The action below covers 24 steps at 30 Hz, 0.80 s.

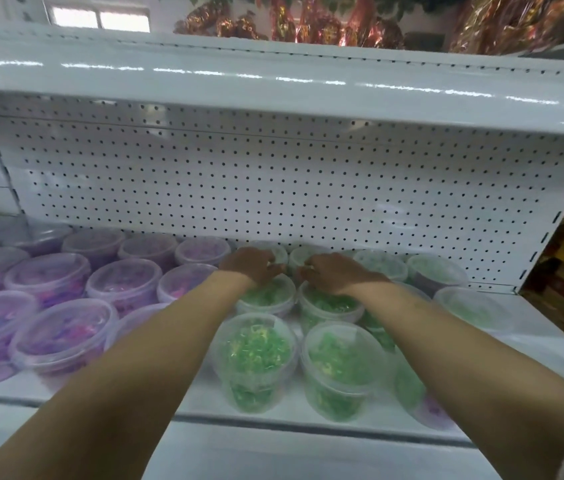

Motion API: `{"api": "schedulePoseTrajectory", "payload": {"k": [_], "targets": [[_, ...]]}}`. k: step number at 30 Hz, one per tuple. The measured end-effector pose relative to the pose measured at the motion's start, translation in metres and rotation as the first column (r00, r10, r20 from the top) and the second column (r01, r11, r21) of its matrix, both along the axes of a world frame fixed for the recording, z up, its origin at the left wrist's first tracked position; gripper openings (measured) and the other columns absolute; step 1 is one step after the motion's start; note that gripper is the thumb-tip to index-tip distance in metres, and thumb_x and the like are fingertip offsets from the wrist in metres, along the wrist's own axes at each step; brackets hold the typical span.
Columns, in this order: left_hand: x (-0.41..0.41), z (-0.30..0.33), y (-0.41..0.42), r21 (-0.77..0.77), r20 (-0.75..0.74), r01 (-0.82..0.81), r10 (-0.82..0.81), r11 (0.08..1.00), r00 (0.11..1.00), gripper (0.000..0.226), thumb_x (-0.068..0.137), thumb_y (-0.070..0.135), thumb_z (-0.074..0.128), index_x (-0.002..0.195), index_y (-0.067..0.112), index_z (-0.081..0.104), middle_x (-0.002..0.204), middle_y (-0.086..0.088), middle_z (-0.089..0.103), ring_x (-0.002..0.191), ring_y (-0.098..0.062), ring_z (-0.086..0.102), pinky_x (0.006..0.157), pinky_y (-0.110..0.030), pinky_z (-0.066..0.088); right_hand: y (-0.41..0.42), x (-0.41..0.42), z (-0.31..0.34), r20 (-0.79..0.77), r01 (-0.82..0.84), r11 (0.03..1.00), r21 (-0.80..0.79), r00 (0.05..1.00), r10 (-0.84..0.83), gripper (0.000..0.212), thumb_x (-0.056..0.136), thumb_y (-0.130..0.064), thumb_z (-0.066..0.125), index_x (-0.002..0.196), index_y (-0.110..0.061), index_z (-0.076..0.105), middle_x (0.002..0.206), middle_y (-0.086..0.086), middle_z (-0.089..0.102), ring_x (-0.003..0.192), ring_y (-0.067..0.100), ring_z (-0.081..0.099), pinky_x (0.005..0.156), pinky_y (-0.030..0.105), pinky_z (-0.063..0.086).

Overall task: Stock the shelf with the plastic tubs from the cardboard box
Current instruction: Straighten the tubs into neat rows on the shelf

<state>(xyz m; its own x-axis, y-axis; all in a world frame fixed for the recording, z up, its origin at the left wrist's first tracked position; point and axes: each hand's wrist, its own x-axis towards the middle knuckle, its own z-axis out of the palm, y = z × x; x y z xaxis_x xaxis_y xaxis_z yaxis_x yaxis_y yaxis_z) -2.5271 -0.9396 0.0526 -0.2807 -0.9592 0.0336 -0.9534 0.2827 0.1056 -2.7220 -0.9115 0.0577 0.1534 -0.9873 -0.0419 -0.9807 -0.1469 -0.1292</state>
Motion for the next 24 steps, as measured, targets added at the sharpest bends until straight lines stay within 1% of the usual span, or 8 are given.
{"api": "schedulePoseTrajectory", "payload": {"k": [4, 8, 10, 13, 14, 18, 22, 24], "targets": [[0.005, 0.000, 0.002, 0.019, -0.008, -0.029, 0.029, 0.999, 1.000, 0.055, 0.094, 0.061, 0.032, 0.135, 0.029, 0.049, 0.139, -0.009, 0.051, 0.123, -0.029, 0.050, 0.100, -0.043, 0.042, 0.005, 0.005, 0.002, 0.010, -0.031, 0.999, 0.009, 0.999, 0.031, 0.055, 0.101, -0.054, 0.026, 0.111, -0.014, 0.062, 0.118, 0.011, 0.065, 0.100, 0.025, 0.061, 0.086, 0.040, 0.049], [0.005, 0.002, 0.013, 0.029, 0.048, -0.026, 0.025, 0.999, 0.999, 0.066, 0.092, 0.065, 0.031, 0.144, 0.025, 0.037, 0.154, -0.005, 0.034, 0.137, -0.028, 0.037, 0.109, -0.046, 0.035, 0.015, 0.006, 0.003, 0.029, -0.035, 0.999, 0.002, 0.999, 0.035, 0.060, 0.100, -0.057, 0.025, 0.131, -0.015, 0.056, 0.136, 0.011, 0.057, 0.118, 0.027, 0.057, 0.095, 0.042, 0.047], [0.002, 0.004, 0.020, 0.009, 0.030, -0.008, 0.008, 1.000, 1.000, 0.065, 0.091, 0.065, 0.030, 0.142, 0.027, 0.041, 0.151, -0.004, 0.038, 0.134, -0.027, 0.040, 0.107, -0.046, 0.036, 0.023, 0.006, 0.005, 0.049, -0.042, 0.999, -0.020, 0.998, 0.043, 0.058, 0.099, -0.057, 0.025, 0.129, -0.019, 0.057, 0.133, 0.009, 0.059, 0.111, 0.025, 0.058, 0.092, 0.041, 0.048], [-0.001, 0.006, 0.027, 0.015, 0.020, 0.045, -0.045, 0.999, 0.999, 0.080, 0.077, 0.076, 0.016, 0.134, 0.030, 0.049, 0.143, -0.002, 0.048, 0.126, -0.025, 0.047, 0.104, -0.044, 0.040, 0.038, 0.007, 0.011, 0.059, -0.055, 0.998, -0.034, 0.997, 0.057, 0.049, 0.100, -0.053, 0.028, 0.120, -0.024, 0.062, 0.124, 0.005, 0.062, 0.102, 0.023, 0.059, 0.085, 0.037, 0.048], [-0.002, 0.008, 0.032, 0.014, 0.025, 0.060, -0.060, 0.998, 0.998, 0.078, 0.079, 0.075, 0.016, 0.131, 0.030, 0.051, 0.139, -0.003, 0.051, 0.123, -0.025, 0.050, 0.102, -0.042, 0.041, 0.043, 0.006, 0.013, 0.047, -0.052, 0.998, -0.034, 0.997, 0.053, 0.048, 0.100, -0.053, 0.029, 0.120, -0.025, 0.062, 0.124, 0.005, 0.063, 0.103, 0.024, 0.059, 0.086, 0.037, 0.048], [-0.007, 0.018, 0.063, -0.007, 0.010, 0.161, -0.161, 0.987, 0.987, 0.045, 0.098, 0.053, 0.033, 0.127, 0.028, 0.057, 0.128, -0.007, 0.059, 0.112, -0.027, 0.056, 0.088, -0.032, 0.043, 0.063, -0.001, 0.019, -0.026, -0.037, 0.999, -0.036, 0.999, 0.036, 0.050, 0.100, -0.052, 0.030, 0.126, -0.022, 0.061, 0.128, 0.008, 0.063, 0.112, 0.028, 0.059, 0.095, 0.039, 0.049], [-0.001, 0.016, 0.082, 0.000, -0.044, 0.172, -0.172, 0.985, 0.984, 0.048, 0.097, 0.056, 0.035, 0.131, 0.030, 0.056, 0.130, -0.003, 0.060, 0.118, -0.024, 0.055, 0.086, -0.030, 0.042, 0.088, 0.000, 0.019, -0.037, -0.015, 0.999, -0.040, 0.999, 0.014, 0.052, 0.102, -0.052, 0.029, 0.121, -0.016, 0.061, 0.121, 0.009, 0.066, 0.109, 0.028, 0.060, 0.092, 0.042, 0.050], [0.004, 0.014, 0.087, -0.003, -0.081, 0.166, -0.165, 0.986, 0.983, 0.048, 0.096, 0.057, 0.036, 0.131, 0.031, 0.056, 0.131, -0.003, 0.060, 0.120, -0.023, 0.054, 0.090, -0.033, 0.042, 0.098, 0.003, 0.017, -0.042, 0.003, 0.999, -0.036, 0.999, -0.005, 0.053, 0.102, -0.054, 0.028, 0.127, -0.019, 0.060, 0.126, 0.007, 0.065, 0.113, 0.027, 0.059, 0.093, 0.042, 0.050]]}}
